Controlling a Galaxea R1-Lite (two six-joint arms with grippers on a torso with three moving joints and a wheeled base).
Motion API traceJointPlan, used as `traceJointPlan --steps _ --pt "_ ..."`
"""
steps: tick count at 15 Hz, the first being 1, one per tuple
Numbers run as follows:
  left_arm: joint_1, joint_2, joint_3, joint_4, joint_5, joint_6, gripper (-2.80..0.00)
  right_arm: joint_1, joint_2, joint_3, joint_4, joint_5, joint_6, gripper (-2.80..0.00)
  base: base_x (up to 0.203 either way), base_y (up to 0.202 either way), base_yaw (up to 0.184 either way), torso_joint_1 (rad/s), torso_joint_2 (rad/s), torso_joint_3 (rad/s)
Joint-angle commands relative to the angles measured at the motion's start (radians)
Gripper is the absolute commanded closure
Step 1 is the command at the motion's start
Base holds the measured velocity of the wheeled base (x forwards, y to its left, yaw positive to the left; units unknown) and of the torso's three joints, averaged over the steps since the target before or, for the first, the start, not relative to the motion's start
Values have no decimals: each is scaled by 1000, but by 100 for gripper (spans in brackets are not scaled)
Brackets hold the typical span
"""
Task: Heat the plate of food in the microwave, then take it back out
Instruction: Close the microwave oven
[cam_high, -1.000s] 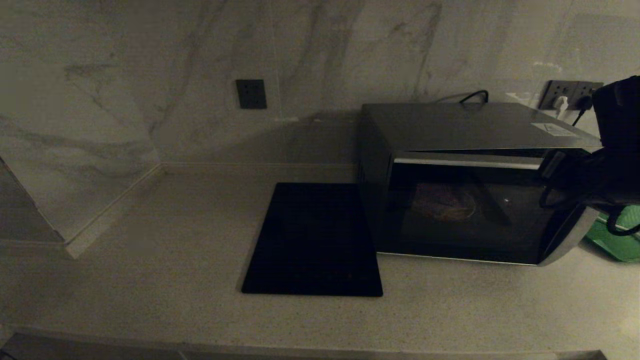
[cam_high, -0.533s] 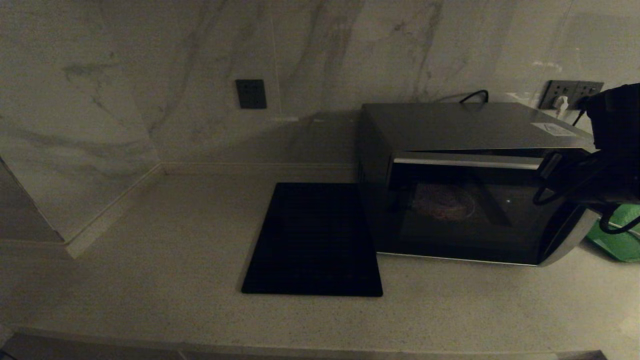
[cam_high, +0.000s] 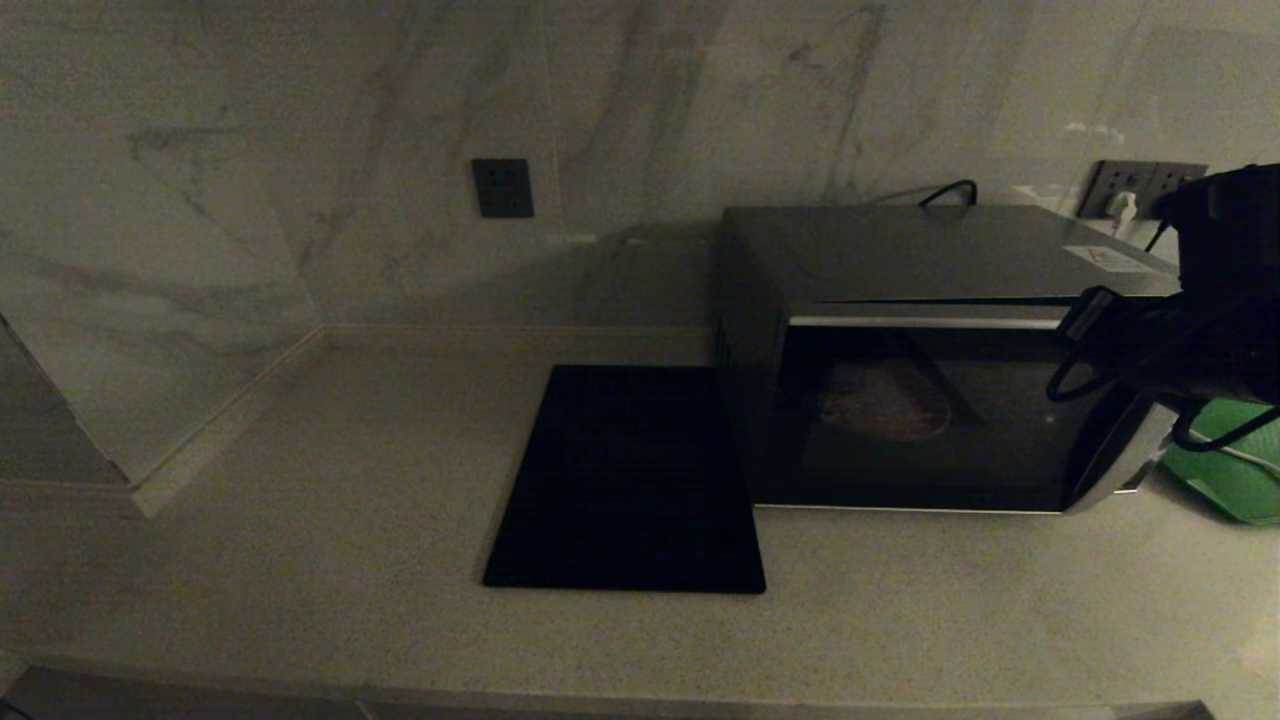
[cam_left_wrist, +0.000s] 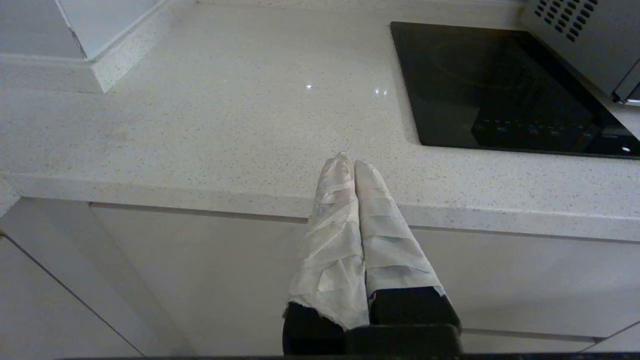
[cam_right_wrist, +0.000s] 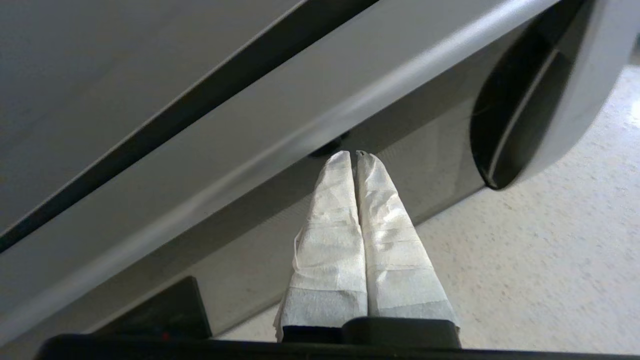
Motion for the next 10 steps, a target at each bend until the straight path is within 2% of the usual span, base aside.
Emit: traceJointPlan --steps 1,10 --pt "0 0 0 -1 0 -1 0 1 7 28 -18 -2 5 0 0 0 0 0 0 0" --pt "0 1 0 -1 0 -1 0 1 37 56 -110 0 1 0 0 0 0 0 0 0"
